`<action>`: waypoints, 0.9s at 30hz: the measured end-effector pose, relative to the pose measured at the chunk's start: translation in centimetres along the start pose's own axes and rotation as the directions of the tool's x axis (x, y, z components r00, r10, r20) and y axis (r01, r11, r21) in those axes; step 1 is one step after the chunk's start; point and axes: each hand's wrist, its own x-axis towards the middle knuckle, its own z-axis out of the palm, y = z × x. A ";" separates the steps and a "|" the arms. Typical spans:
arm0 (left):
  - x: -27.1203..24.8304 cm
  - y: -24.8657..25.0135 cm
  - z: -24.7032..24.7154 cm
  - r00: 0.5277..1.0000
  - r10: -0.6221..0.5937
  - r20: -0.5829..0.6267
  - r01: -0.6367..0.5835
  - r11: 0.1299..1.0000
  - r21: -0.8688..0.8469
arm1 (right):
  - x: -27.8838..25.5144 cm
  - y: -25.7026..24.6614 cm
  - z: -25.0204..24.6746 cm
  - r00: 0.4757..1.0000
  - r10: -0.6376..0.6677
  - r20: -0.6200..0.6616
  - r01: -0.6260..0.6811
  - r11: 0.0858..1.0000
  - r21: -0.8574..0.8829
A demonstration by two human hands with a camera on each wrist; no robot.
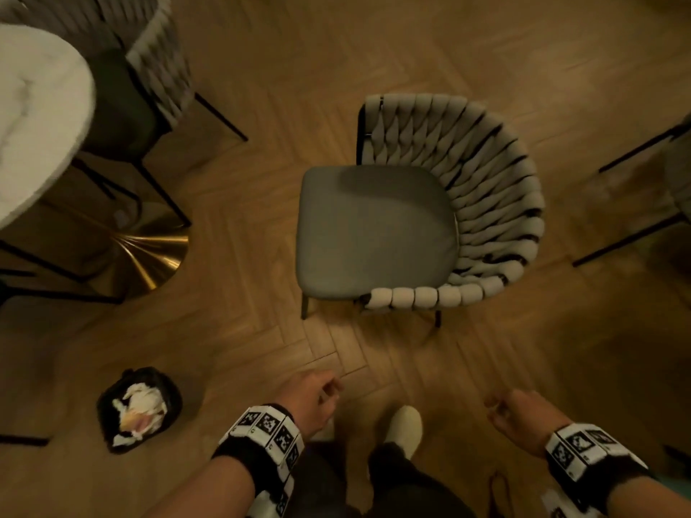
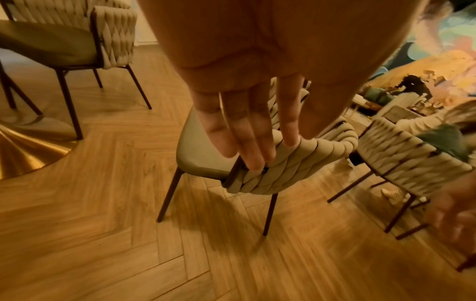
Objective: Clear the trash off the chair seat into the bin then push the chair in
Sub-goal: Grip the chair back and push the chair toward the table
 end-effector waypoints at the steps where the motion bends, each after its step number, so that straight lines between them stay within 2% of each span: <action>1: 0.7 0.8 0.2 1.000 0.010 -0.021 -0.010 1.000 -0.009 | 0.8 0.7 -1.3 1.000 0.001 0.006 -0.001 1.000 -0.021; 6: 5.0 3.4 0.6 0.992 0.070 -0.103 -0.076 0.995 -0.061 | 5.3 2.5 -8.2 0.999 -0.043 0.008 0.044 0.987 -0.156; 10: 9.2 5.5 0.4 0.988 0.065 -0.143 -0.078 0.993 -0.091 | 8.2 4.0 -14.5 0.995 -0.094 -0.042 0.080 0.966 -0.247; 14: 12.2 9.5 1.5 0.987 0.020 -0.160 -0.043 0.989 -0.143 | 10.9 6.3 -21.8 0.986 -0.164 0.015 0.156 0.906 -0.394; 17: 15.4 13.5 2.7 0.976 0.014 -0.218 -0.050 0.986 -0.162 | 14.7 8.4 -27.3 0.960 -0.279 0.000 0.247 0.848 -0.469; 18: 17.0 15.1 3.2 0.969 -0.006 -0.247 -0.038 0.984 -0.172 | 16.3 9.3 -29.3 0.940 -0.341 0.008 0.299 0.814 -0.498; 20: 19.9 18.5 4.2 0.959 -0.060 -0.277 0.006 0.982 -0.190 | 19.5 10.7 -32.8 0.860 -0.509 0.025 0.441 0.718 -0.539; 22: 22.6 22.2 5.8 0.943 -0.168 -0.288 0.090 0.960 -0.267 | 22.8 11.5 -35.7 0.728 -0.679 0.099 0.593 0.550 -0.588; 23: 24.0 24.1 6.4 0.929 -0.226 -0.293 0.129 0.940 -0.315 | 24.3 11.7 -36.9 0.639 -0.755 0.150 0.659 0.435 -0.614; 24: 25.2 26.0 7.1 0.913 -0.277 -0.300 0.158 0.917 -0.367 | 26.1 12.0 -38.0 0.586 -0.783 0.209 0.689 0.345 -0.638; 27: 28.4 31.2 9.0 0.861 -0.398 -0.318 0.222 0.854 -0.470 | 30.0 11.6 -40.2 0.593 -0.686 0.422 0.697 0.175 -0.696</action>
